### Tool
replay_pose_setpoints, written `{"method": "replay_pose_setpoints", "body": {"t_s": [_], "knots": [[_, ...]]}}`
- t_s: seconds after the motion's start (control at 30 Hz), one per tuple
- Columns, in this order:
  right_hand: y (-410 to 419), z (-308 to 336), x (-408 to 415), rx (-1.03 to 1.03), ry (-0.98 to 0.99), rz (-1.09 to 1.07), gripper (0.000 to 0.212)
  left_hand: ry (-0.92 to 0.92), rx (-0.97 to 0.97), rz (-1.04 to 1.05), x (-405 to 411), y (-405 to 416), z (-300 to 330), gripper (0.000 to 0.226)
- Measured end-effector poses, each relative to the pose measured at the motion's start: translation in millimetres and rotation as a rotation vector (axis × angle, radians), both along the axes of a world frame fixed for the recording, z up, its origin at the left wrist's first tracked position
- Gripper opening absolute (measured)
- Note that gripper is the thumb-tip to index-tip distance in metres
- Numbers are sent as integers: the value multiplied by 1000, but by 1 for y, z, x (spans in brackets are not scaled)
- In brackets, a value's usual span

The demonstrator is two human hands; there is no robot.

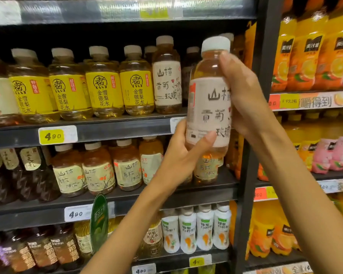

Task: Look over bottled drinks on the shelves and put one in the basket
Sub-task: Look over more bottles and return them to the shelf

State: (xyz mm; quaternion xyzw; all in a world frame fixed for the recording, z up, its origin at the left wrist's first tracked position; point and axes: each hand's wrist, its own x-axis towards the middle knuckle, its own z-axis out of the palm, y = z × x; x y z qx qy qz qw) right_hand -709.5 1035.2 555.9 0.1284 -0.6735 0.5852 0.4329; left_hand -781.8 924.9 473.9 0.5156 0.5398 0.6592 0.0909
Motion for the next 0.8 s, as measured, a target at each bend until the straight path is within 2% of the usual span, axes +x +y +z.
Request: {"method": "replay_pose_setpoints", "body": {"t_s": [0.13,0.33,0.43,0.63,0.73,0.8], "knots": [[6,22,-13,106,148,-254,39,115,59,189,-19,14,28,69],[24,28,-43,179,240,-466,49,479,-4,446,-34,45,43,103],[35,27,-54,193,227,-481,51,536,32,555,-43,57,40,102],[49,30,-72,280,138,-501,57,458,141,572,-51,71,31,94],[52,30,-78,326,135,-593,63,481,127,677,-48,77,30,89],[54,26,-79,330,151,-652,57,538,87,786,-46,80,31,87]]}}
